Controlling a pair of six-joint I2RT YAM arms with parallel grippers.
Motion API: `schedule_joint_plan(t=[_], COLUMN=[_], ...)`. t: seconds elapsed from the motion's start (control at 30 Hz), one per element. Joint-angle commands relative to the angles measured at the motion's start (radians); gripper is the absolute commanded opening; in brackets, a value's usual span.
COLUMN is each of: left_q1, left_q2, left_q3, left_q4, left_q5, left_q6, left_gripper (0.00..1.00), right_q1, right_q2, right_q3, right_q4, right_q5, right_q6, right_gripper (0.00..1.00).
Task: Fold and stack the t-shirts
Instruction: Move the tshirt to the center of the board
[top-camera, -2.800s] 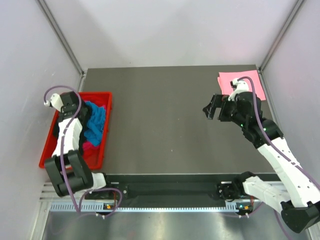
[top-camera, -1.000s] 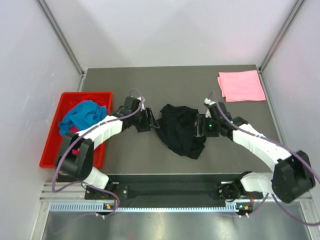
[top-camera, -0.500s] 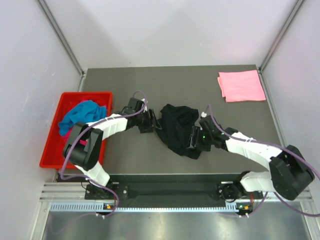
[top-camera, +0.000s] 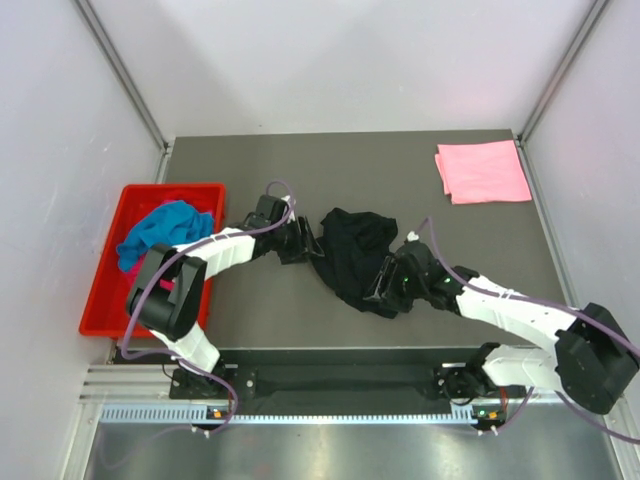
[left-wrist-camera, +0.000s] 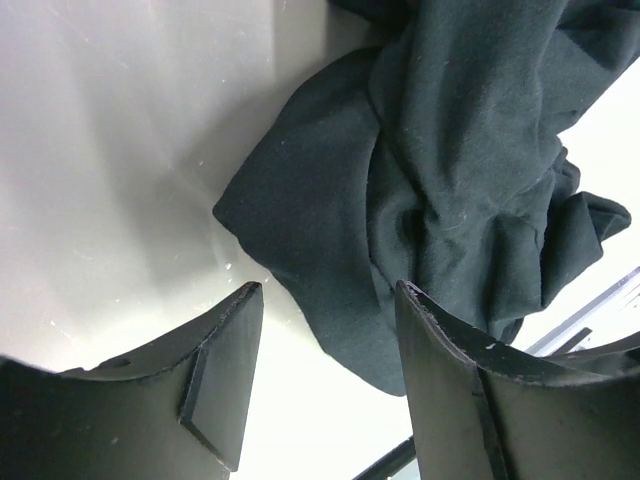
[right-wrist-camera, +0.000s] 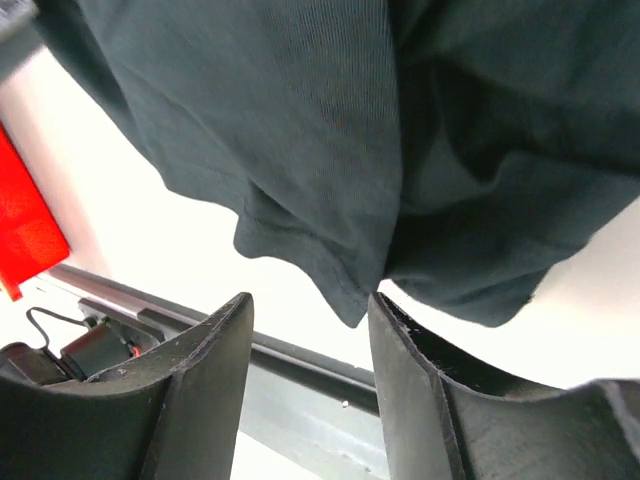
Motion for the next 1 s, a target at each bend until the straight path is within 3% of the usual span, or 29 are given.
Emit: schedule_joint_plan(t=[0.0,0.13,0.4,0.43,0.47,0.5,0.53,0.57,0.83,0.97], left_q1=[-0.002,-0.002,-0.002,-0.002,-0.002,-0.002,-0.001,0.000,0.001,0.001], left_q2=[-0.032,-0.041,-0.049,-0.052,-0.052,-0.055,-0.061,-0.066,-0.170,-0.242], left_q3=[-0.015,-0.021,-0.026,-0.026,-0.026,-0.026,-0.021,-0.019,0.123,0.105], left_q4=[0.055,0.057,0.054,0.053,0.053,0.050,0.047,0.043,-0.221,-0.146], left_q5=[0.019,0.020,0.015,0.014,0.011,0.008,0.003,0.002,-0.335,-0.267], left_q6=[0.006,0.004,0.006,0.006,0.006,0.006,0.004,0.004,0.039,0.050], left_gripper=[0.60,0.60,0.60,0.60,0.60,0.59,0.60,0.59,0.61,0.62], right_q1=[0.058,0.093,0.114,0.114,0.114,0.114,0.113,0.110,0.039,-0.062], right_q2=[0.022,0.068,0.103,0.100,0.087,0.079,0.062,0.054,-0.088,-0.136], right_q3=[-0.007,0.009,-0.022,-0.022,-0.016,-0.005,0.034,0.065,0.467,0.529], right_q4=[0.040,-0.013,0.070,0.076,0.076,0.064,0.046,-0.026,-0.381,-0.451], right_q5=[0.020,0.063,0.088,0.108,0.122,0.150,0.174,0.197,0.597,0.668], right_q6=[0.100,0.161,0.203,0.201,0.194,0.169,0.152,0.126,-0.111,-0.187], right_gripper=[0.50,0.50,0.46,0.40,0.24,0.17,0.03,0.00,0.00,0.00])
